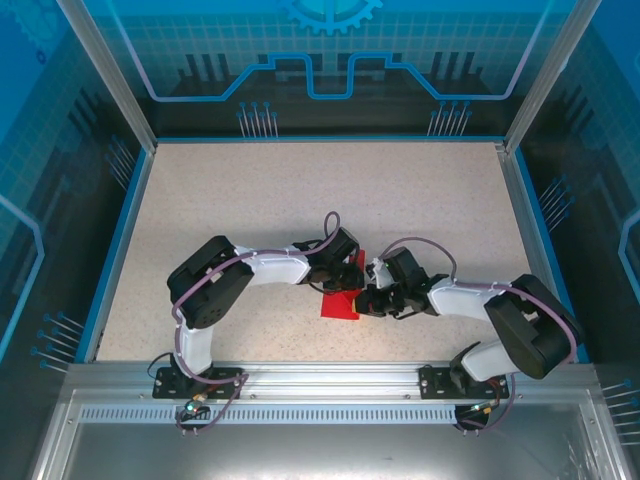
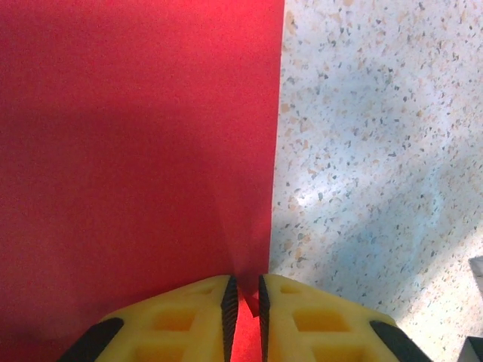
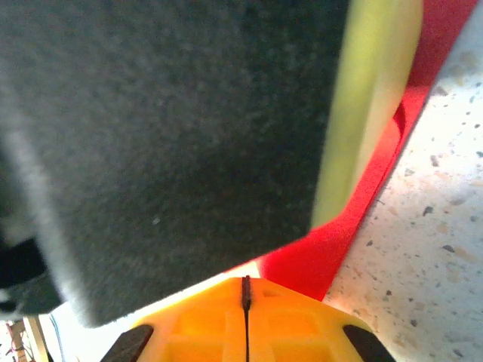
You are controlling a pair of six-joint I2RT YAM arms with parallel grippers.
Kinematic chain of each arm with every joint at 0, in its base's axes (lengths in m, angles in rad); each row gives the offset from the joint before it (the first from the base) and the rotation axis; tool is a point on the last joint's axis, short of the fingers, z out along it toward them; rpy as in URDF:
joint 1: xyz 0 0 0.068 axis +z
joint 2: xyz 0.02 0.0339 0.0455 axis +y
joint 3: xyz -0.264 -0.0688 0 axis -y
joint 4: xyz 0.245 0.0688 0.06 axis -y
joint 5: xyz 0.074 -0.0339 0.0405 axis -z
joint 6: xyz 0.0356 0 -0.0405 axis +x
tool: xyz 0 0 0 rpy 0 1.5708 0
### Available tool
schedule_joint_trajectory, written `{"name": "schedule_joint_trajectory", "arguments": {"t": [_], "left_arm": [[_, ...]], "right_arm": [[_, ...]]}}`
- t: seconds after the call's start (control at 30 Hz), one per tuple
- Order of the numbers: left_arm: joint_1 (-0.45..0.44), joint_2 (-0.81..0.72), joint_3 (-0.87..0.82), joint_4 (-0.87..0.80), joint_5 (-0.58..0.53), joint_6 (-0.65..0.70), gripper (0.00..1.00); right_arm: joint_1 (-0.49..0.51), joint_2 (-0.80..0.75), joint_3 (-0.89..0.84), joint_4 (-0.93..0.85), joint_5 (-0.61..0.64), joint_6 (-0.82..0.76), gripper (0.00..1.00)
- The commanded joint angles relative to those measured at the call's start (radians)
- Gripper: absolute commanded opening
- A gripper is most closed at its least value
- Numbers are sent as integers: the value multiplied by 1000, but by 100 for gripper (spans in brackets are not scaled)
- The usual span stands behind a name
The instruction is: Fold a paper plane with a square sheet of paper (pick it up from the middle)
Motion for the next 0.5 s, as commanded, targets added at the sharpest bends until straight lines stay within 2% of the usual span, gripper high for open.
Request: {"name": "schedule_joint_trajectory", "arguments": {"t": [0.0,0.2,0.47], "left_arm": [[9,14,-31,-43,-20,-11,21],[10,6,-30,-43,-20,-9,22],[17,-13,-12,-50,-20,9,31]], "right_arm": [[24,19,-17,-7,47,-6,5],[49,58,-19,-32,82,-23,5],[63,89,9,-126,124,-71,1]]}}
